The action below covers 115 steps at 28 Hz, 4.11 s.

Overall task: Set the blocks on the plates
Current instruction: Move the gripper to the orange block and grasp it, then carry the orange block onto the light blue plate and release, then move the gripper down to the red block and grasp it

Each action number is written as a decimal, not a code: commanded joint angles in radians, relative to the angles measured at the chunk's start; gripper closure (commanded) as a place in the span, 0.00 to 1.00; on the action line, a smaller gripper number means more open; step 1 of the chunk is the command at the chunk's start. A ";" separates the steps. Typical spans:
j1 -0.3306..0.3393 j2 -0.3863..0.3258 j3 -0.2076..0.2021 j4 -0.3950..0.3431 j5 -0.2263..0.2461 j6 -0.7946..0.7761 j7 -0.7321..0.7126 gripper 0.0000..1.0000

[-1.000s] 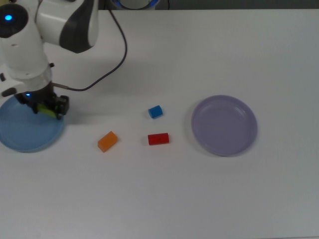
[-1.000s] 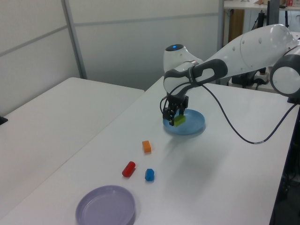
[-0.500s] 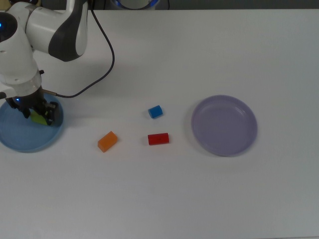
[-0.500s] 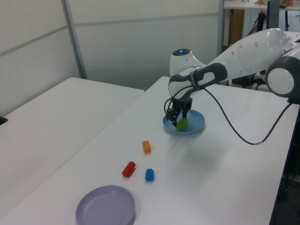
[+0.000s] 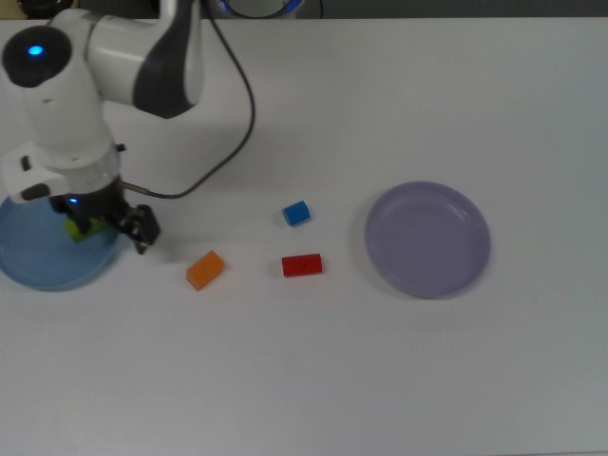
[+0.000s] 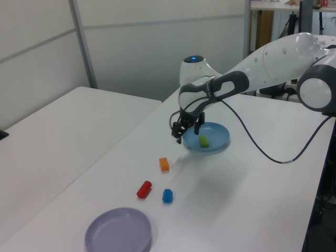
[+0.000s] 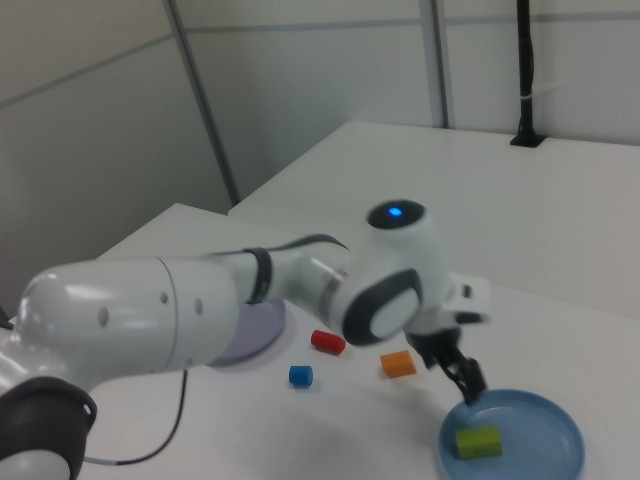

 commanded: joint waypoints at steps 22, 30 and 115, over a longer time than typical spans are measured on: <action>0.170 0.065 -0.008 -0.016 0.001 0.076 0.577 0.47; 0.167 0.070 -0.010 -0.015 0.013 0.124 0.575 0.93; 0.286 0.027 0.055 0.025 -0.014 -0.042 0.040 0.00</action>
